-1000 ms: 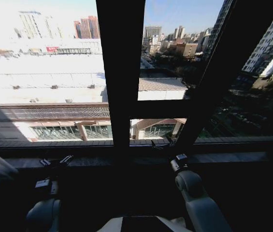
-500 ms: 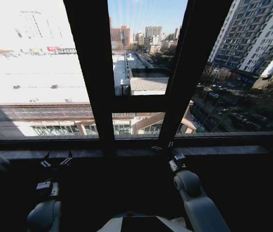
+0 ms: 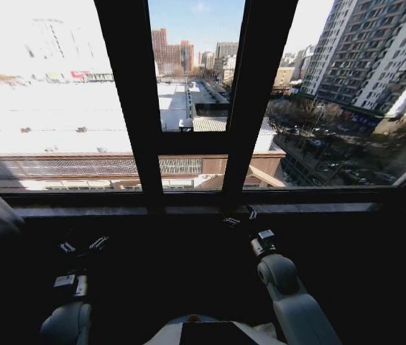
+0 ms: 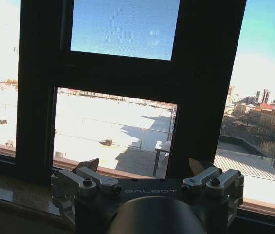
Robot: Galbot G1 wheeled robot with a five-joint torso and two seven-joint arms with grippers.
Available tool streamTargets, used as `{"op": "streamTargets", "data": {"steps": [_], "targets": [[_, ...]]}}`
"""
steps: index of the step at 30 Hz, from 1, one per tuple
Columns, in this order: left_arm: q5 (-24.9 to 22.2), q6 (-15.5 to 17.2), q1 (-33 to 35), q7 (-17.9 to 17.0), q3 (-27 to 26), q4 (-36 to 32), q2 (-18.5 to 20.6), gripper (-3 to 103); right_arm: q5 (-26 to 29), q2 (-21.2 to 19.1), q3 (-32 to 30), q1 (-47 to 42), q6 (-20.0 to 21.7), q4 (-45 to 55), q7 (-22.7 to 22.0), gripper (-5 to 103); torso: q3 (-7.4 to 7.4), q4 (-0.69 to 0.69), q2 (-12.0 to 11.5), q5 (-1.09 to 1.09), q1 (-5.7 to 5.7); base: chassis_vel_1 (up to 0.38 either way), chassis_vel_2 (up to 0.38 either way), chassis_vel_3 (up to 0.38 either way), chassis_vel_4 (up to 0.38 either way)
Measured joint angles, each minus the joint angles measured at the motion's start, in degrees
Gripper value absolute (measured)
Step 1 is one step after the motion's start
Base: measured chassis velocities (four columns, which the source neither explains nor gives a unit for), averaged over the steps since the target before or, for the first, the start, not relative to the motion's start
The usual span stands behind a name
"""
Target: Open the curtains by pulling them apart, changing their state from closed to fully open.
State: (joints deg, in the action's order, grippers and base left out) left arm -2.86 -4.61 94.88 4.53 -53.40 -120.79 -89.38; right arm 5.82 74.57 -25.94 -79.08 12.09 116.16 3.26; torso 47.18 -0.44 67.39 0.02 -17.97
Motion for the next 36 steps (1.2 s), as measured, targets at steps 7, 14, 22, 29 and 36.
{"op": "streamTargets", "data": {"steps": [7,14,22,29,36], "targets": [[0.1,-0.6,0.1,0.0,0.1,0.2,-0.1,100,0.0,-0.1,-0.3,-0.3,-0.1,0.4,0.0,100,0.01,0.01,0.0,-0.01,-0.03,-0.087,-0.360,0.081,0.362],[-0.1,-0.8,-0.6,0.8,0.2,0.5,-0.1,100,-0.1,-0.3,-0.5,-0.2,-1.2,0.7,-0.1,100,0.02,-0.01,0.0,0.03,-0.03,-0.060,-0.367,0.062,0.383],[-0.2,-1.2,-1.1,1.3,0.3,1.4,-0.1,100,-0.5,-0.1,-0.3,-0.1,-1.2,0.9,-0.1,100,0.01,0.01,0.0,-0.05,-0.03,0.149,-0.349,-0.134,0.344],[-0.2,-1.9,-1.1,1.3,0.2,2.1,0.0,100,-0.9,0.1,-0.2,-0.4,-1.2,0.8,-0.1,100,0.01,0.01,0.0,-0.01,-0.03,0.286,-0.354,-0.293,0.347],[-0.3,-2.1,-1.1,1.3,0.2,2.2,0.0,100,-1.0,0.4,-0.3,-0.6,-2.6,0.5,-0.3,100,0.00,0.01,0.0,0.00,-0.01,0.299,-0.426,-0.289,0.430]]}}
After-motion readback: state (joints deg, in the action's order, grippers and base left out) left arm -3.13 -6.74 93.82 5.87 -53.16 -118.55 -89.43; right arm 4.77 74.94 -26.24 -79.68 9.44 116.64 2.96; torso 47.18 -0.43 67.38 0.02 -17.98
